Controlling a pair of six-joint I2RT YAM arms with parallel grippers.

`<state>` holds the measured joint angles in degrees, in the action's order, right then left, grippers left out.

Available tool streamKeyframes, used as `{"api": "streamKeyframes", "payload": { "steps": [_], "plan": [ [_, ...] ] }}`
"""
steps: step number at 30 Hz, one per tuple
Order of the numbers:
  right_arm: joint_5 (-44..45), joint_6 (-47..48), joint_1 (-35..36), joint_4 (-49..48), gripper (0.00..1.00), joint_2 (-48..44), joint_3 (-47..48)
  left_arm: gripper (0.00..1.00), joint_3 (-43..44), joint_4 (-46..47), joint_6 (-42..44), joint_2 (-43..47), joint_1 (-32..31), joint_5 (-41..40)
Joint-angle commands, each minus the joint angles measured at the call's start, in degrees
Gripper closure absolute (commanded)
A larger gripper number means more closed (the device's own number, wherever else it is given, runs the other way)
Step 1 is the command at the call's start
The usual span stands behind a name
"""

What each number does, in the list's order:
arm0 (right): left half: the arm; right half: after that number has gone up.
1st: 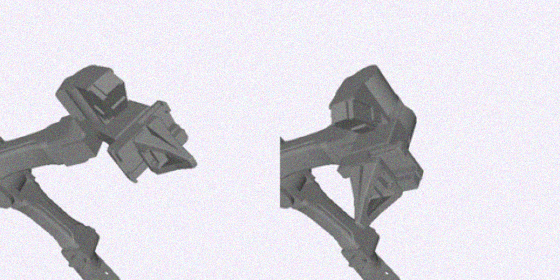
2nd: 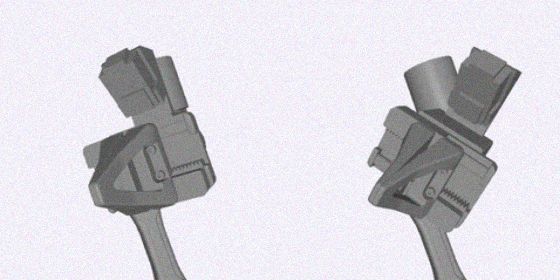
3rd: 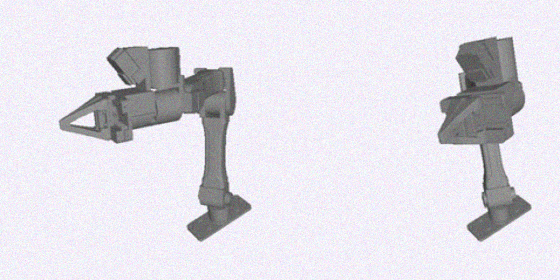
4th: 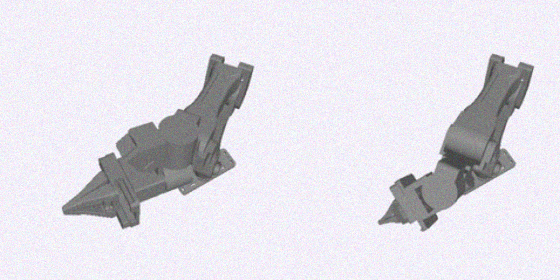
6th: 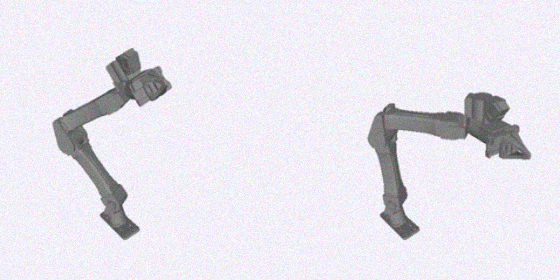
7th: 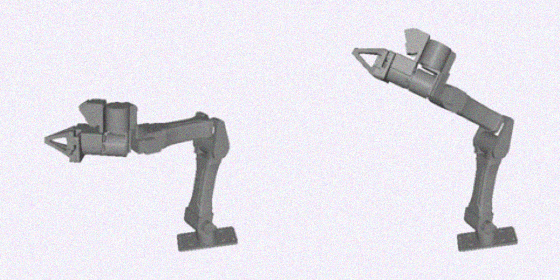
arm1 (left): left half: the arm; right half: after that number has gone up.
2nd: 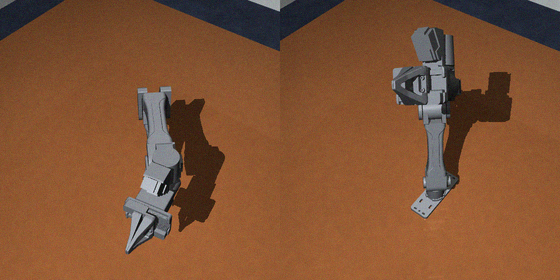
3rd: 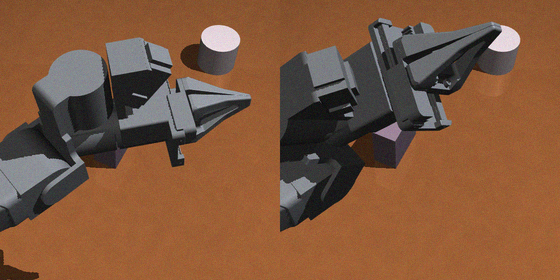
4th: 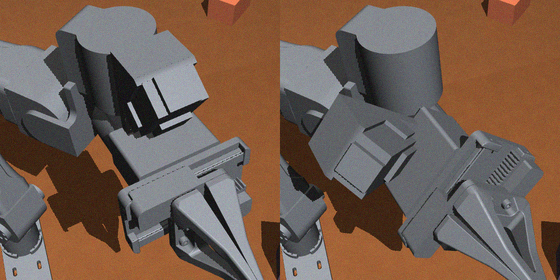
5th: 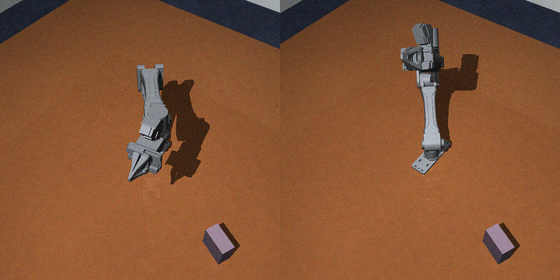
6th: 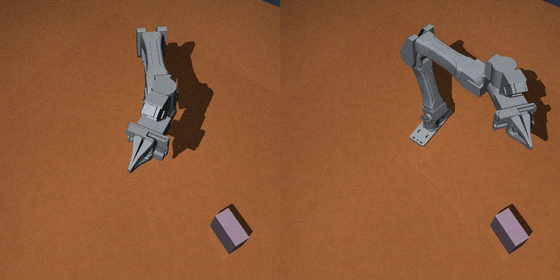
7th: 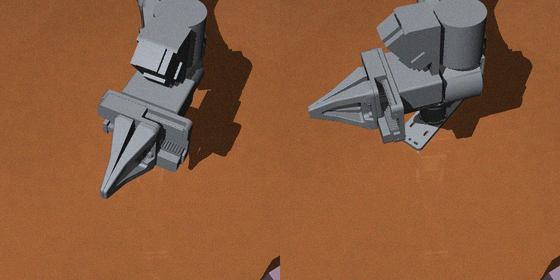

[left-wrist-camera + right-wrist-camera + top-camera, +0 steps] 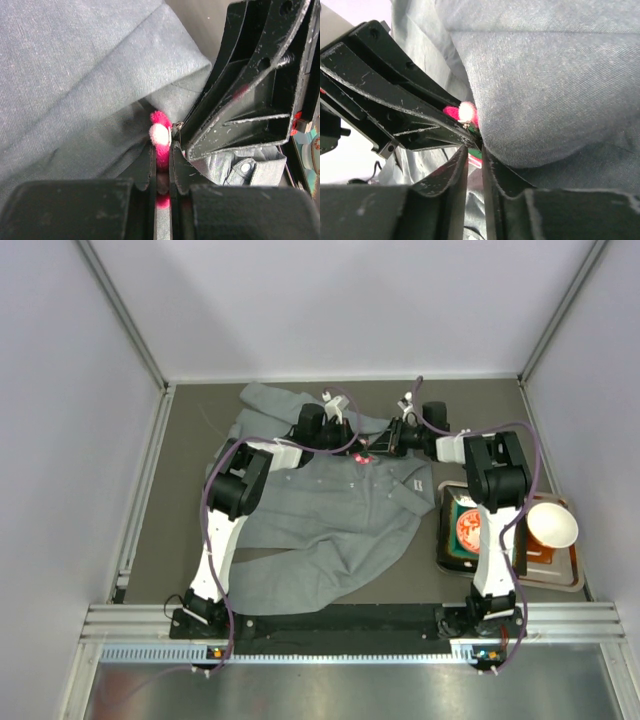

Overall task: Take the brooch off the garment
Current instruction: Open the brooch with the flattened clothing.

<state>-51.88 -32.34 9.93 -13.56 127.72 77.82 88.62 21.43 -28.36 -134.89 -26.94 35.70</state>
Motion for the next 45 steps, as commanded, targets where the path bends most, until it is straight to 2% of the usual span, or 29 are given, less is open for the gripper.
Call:
{"api": "streamKeyframes", "payload": {
  "steps": [1,7,11,16,20,24,35,41,45],
  "plan": [
    [3.35,-4.57,0.27,-8.40,0.78,-3.79,-6.19,1.00,-0.46,-1.57,1.90,-0.99,-1.89,0.51],
    [4.59,-9.50,0.17,-13.86,0.74,-2.13,-4.88,1.00,-0.38,-1.30,1.55,-1.25,-1.89,1.03],
    [8.19,-8.10,-0.18,-10.17,0.72,-2.13,-3.64,1.00,-0.46,-1.30,1.38,-1.25,-1.89,1.04],
    [7.75,-10.64,-0.27,-12.18,0.72,-0.19,-3.37,1.00,-0.46,-1.22,1.11,-1.43,-1.89,1.12],
    [6.35,-15.47,-1.41,-17.36,0.73,1.03,-4.61,1.00,-0.55,-1.22,1.29,-1.25,-1.89,1.03],
    [4.60,-21.79,-2.29,-23.96,0.78,2.97,-5.57,1.00,-0.46,-0.87,0.85,-1.52,-1.89,1.65],
    [5.12,-20.75,-2.46,-21.15,0.83,3.32,-4.96,1.00,-0.47,-0.43,0.32,-1.69,-1.89,2.00],
    [4.94,-24.00,-2.55,-25.90,0.77,3.76,-6.72,1.00,-0.38,-0.42,0.15,-1.78,-1.89,2.00],
    [8.09,-21.29,-2.55,-23.36,0.77,0.78,-9.17,1.00,-0.55,-0.34,-0.29,-1.69,-1.89,1.83]
  ]
}}
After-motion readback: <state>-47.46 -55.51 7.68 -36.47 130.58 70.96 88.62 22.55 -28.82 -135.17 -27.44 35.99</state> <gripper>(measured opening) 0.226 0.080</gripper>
